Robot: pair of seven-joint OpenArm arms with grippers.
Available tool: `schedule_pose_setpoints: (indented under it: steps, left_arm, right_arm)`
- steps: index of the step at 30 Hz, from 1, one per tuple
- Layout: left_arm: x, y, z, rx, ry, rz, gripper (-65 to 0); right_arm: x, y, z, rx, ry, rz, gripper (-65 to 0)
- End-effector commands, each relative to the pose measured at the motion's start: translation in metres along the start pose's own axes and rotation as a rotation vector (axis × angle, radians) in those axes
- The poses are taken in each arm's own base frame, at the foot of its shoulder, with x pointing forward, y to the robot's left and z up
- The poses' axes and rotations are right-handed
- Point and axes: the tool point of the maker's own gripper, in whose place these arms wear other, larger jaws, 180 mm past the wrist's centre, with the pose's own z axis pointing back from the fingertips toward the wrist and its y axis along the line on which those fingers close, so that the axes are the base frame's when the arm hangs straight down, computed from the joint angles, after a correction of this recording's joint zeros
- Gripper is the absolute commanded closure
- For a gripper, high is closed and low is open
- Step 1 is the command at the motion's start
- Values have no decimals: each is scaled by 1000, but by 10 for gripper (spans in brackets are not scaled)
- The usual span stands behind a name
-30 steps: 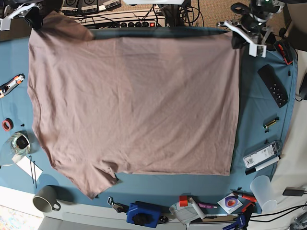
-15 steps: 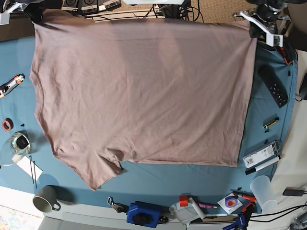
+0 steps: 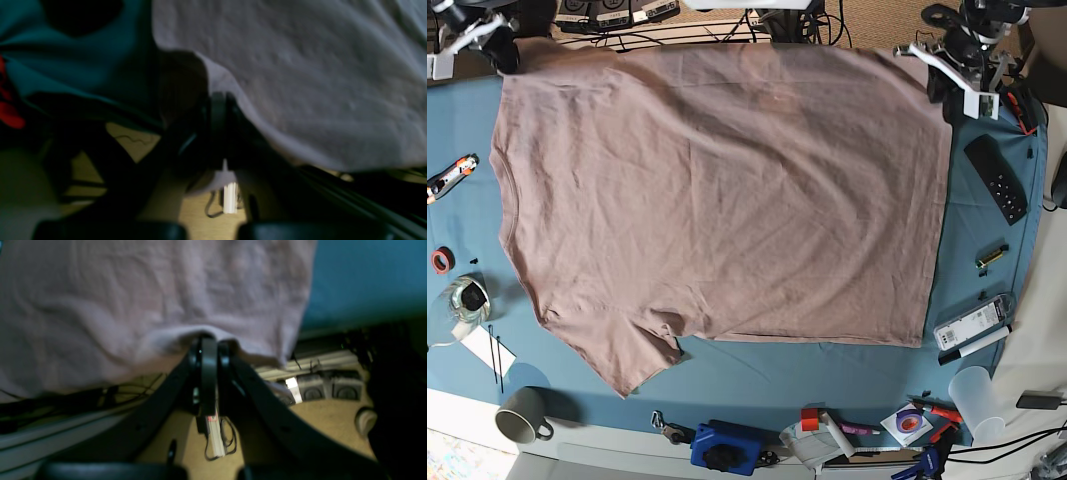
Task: Fold the T-shirt properly
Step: 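Lift the shoulder edge with both grippers and fold it over the body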
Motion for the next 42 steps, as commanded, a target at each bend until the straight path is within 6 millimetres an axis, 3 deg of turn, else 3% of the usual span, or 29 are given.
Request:
schedule_pose_setpoints:
  steps: [1, 13, 20, 27, 32, 42]
  left_arm:
    - [10, 5, 3, 25, -40, -14, 0]
    - [31, 8, 2, 26, -119, -56, 0]
    - [57, 8, -2, 14, -191, -81, 0]
    - [69, 19, -20, 5, -213, -103, 0]
    - [80, 20, -32, -5, -238, -95, 0]
    - [107, 23, -41, -27, -294, -86, 0]
  right_arm:
    - [12, -2, 4, -13, -34, 31, 0]
    - [37, -5, -7, -27, -86, 82, 0]
    - [33, 9, -38, -8, -63, 143, 0]
    - [50, 17, -67, -25, -73, 223, 0]
    - [74, 18, -75, -45, -139, 248, 0]
    - [92, 8, -76, -119, -197, 282, 0]
